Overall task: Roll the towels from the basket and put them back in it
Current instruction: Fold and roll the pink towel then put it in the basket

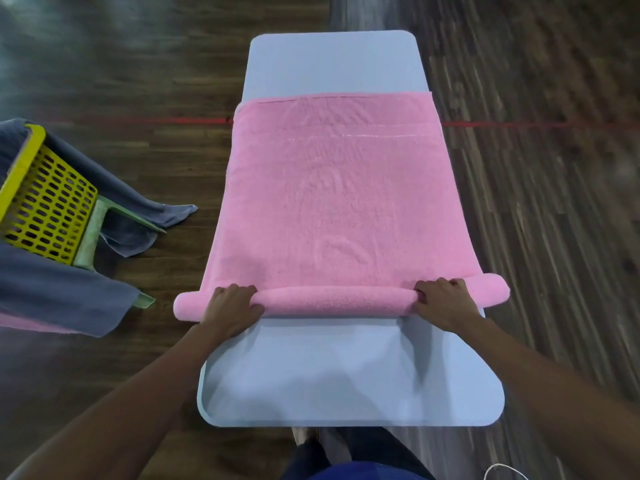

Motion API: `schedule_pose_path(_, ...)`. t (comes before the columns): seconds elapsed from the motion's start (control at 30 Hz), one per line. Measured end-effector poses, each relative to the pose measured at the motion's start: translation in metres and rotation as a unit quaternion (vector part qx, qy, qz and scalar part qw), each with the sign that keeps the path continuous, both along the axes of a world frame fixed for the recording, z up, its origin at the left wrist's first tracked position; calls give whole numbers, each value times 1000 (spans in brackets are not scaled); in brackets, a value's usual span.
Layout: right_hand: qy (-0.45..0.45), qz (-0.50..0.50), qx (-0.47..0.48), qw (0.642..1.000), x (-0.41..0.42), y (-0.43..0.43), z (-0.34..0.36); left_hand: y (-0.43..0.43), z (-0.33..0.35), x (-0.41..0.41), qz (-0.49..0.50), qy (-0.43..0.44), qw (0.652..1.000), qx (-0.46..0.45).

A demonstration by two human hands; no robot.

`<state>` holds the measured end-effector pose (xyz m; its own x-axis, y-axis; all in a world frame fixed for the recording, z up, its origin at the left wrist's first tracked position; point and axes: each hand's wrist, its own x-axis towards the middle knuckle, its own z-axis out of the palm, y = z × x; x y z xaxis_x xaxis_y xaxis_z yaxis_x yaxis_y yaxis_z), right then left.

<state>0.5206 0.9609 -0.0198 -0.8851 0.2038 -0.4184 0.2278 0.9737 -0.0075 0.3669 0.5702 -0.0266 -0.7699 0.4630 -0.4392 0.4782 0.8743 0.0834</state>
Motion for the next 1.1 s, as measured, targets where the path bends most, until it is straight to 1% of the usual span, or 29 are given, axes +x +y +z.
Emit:
schedule_pose_path(0.07,-26,-32,-22,999,-2,5,0,1,2,-2,35,-34,998,30)
schedule_pose_path(0.1,-11,-43,-24,999,-2,6,-2,0,1,-1,40,-23,997,58)
schedule_pose_path(0.17,87,-43,-10,995,0,5,-10,-4,-5,3,17,57,993,106)
schedule_pose_path(0.23,157,-33,-14,987,4,1,-14,-5,-11,6,-3,108,985,135)
schedule_pose_path(0.33,157,-24,-50,986,13,-3,-16,-4,-10,16,-34,96,988,120)
schedule_pose_path(0.43,112,10,-57,992,21,-1,-20,-9,-16,27,-64,78,992,75)
schedule_pose_path(0.47,105,14,-61,992,23,1,-22,-9,-16,28,-60,72,994,62)
schedule_pose_path(0.57,107,11,-51,993,21,5,-18,-8,-18,27,-28,78,995,63)
schedule_pose_path(0.63,69,25,-27,997,15,4,-10,-7,-13,24,-22,64,995,67)
schedule_pose_path(0.73,0,26,-18,1000,8,5,-4,-3,-4,19,14,-13,998,62)
schedule_pose_path(0.77,-5,13,-23,1000,6,6,-5,-3,-4,17,39,-32,996,72)
schedule_pose_path(0.8,1,-4,-23,1000,5,7,-8,-4,-5,16,53,-35,994,84)
schedule_pose_path(0.83,23,-20,-19,999,5,7,-11,-6,-7,16,54,-10,994,95)
schedule_pose_path(0.93,141,-36,-10,989,6,5,-17,-9,-16,21,17,113,987,117)
schedule_pose_path(0.97,173,-28,-10,985,7,4,-16,-8,-17,23,1,136,983,121)
schedule_pose_path(1.03,184,-12,-29,982,10,4,-16,-7,-16,28,-29,130,984,121)
schedule_pose_path(1.1,148,-9,-52,988,13,6,-16,-8,-17,31,-36,95,990,101)
